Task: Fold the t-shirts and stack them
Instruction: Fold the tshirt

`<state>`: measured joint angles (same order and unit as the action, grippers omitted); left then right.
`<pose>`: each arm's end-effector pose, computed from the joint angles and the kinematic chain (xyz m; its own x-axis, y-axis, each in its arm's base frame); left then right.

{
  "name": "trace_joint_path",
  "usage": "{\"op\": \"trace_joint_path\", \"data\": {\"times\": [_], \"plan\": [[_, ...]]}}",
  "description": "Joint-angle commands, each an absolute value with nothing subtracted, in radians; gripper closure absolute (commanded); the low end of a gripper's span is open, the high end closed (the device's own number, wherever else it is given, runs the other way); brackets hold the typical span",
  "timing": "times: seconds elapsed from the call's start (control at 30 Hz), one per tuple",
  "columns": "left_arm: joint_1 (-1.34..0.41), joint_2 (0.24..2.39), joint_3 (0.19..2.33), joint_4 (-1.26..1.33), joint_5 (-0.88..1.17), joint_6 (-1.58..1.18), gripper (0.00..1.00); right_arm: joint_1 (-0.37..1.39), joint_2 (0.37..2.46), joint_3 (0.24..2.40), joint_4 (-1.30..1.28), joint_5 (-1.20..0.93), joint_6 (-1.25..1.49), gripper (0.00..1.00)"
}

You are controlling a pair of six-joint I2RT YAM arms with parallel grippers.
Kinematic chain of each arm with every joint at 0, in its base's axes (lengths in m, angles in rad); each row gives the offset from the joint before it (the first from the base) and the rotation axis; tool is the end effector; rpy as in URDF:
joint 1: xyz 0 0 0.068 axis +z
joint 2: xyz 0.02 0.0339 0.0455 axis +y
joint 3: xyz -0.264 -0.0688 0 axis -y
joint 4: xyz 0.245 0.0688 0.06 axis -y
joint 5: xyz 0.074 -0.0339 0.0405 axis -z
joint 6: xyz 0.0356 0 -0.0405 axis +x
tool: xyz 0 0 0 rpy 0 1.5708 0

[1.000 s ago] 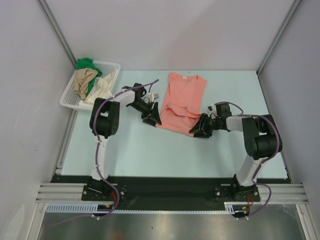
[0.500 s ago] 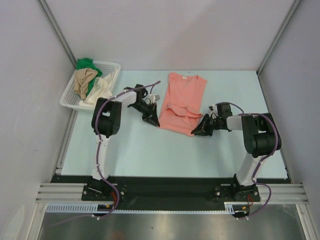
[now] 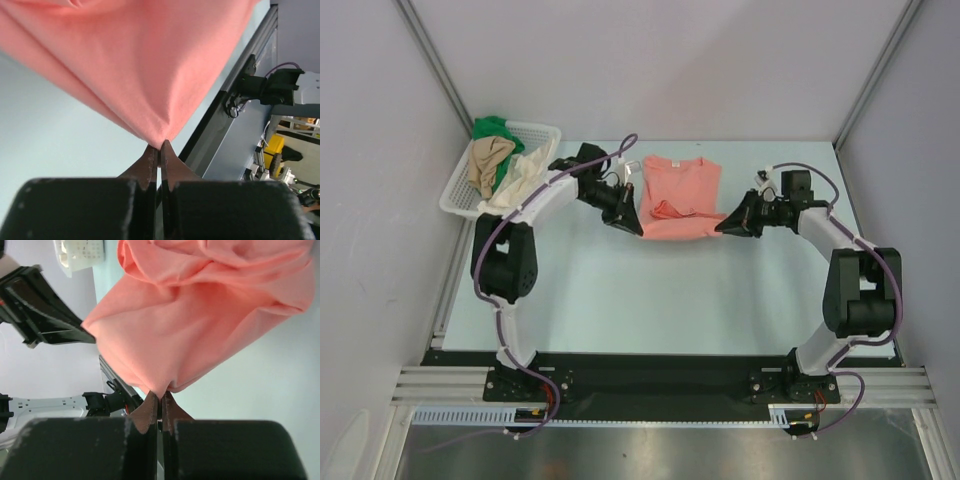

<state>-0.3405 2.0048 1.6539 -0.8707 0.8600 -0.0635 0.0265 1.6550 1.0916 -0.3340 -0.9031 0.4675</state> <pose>0.3821 -0.1640 0.2338 -0.9133 0.2796 -0.2963 0.4052 0.5472 -0.7324 0.3404 0.0370 0.2214 -0.9256 0.2546 -0.2801 -0.0995 0.5503 0.8290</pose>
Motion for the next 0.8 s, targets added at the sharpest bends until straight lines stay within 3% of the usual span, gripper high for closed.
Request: {"op": "trace_joint_path", "data": {"times": [0.0,0.27,0.53,0.77], "plan": [[-0.368,1.908,1.625,-0.876,0.884,-0.058,0.99,0.014,1.603,1.131,-0.472,-0.948,0.423,1.00],[-0.400,1.827,1.528,-0.868,0.876,-0.060,1.00,0.014,1.505,1.114,-0.508,-0.948,0.400,1.00],[-0.400,1.799,1.407,-0.821,0.841,-0.055,0.99,0.026,1.462,0.953,-0.446,-0.904,0.390,1.00],[-0.384,1.903,1.616,-0.845,0.816,-0.043,1.00,0.028,1.524,1.001,-0.408,-0.867,0.387,1.00]]}}
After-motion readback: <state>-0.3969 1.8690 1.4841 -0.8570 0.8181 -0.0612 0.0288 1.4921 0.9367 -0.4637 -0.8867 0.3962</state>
